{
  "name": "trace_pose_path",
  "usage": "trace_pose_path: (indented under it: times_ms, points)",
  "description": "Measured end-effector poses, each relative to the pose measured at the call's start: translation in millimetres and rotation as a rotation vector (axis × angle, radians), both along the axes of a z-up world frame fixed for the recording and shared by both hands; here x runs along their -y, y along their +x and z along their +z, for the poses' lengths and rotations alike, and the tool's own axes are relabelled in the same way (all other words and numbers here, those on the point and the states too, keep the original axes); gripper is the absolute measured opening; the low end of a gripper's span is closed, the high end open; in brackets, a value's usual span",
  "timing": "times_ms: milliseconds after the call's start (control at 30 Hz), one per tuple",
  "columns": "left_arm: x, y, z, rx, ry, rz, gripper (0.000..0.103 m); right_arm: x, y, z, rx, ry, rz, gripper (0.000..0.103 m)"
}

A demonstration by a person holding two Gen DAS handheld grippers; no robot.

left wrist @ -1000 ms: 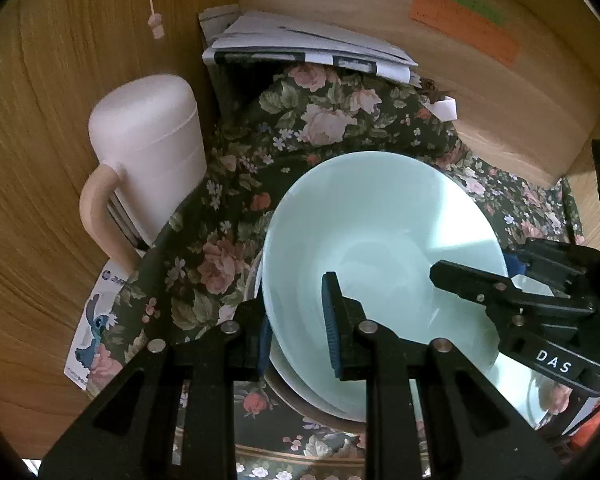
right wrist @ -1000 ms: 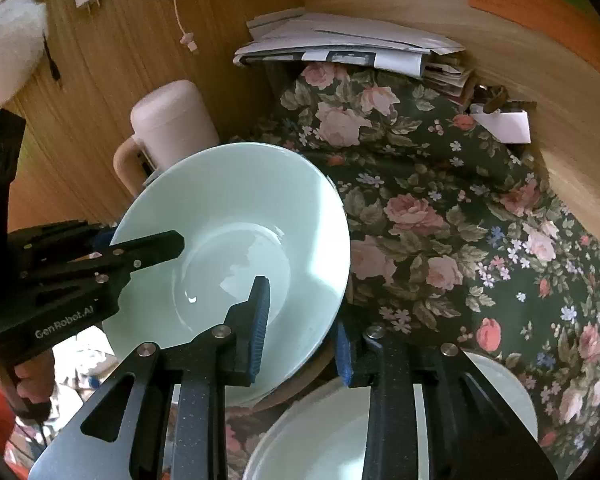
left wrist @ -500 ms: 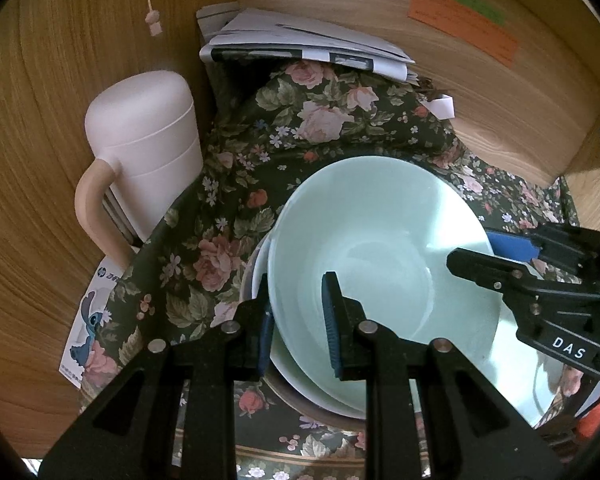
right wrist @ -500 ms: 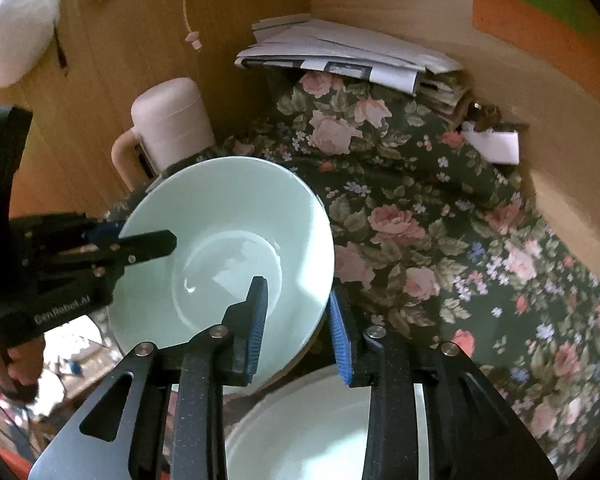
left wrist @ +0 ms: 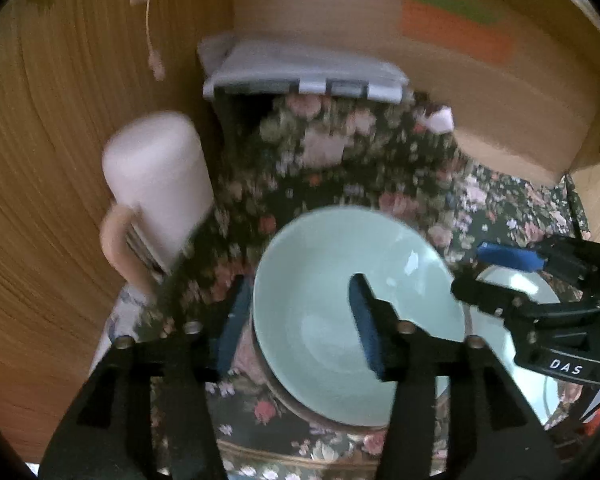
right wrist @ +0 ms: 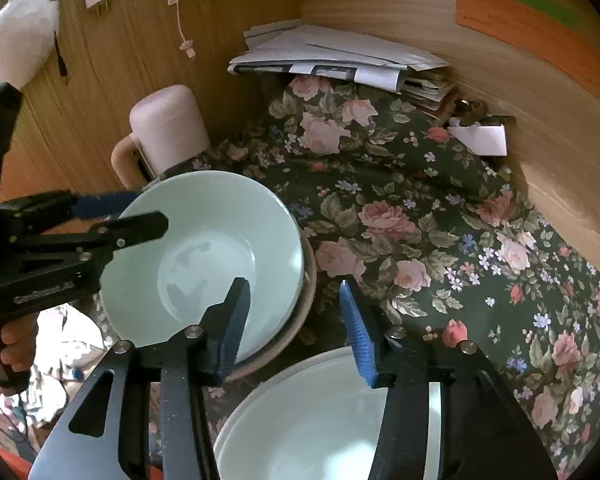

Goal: Organize plates and bowls

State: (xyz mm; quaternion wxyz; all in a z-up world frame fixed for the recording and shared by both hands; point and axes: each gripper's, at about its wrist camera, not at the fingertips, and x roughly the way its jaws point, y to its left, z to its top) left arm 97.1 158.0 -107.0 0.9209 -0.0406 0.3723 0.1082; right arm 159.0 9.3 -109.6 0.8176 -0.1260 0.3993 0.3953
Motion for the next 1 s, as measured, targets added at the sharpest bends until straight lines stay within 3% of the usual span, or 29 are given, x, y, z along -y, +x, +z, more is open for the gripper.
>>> trace_pose_path:
  times_ms: [133,500,933,1000]
  points:
    - [5,-2,8,0.018,0.006,-0.028,0.061,1,-1,1,-0.005,0.010,-0.004,0.047]
    - [-17,-13,-17,-0.040,-0.108,0.035,0.061,0,6,-14,-0.079,0.017,0.004,0.051]
    - [-26,-13,-53,-0.100,-0.242,0.028,0.061,-16,10,-37,-0.151,-0.014,0.043,0.051]
    - [-25,-11,-56,-0.106,-0.262,0.020,0.057,-19,11,-39,-0.155,-0.022,0.050,0.051]
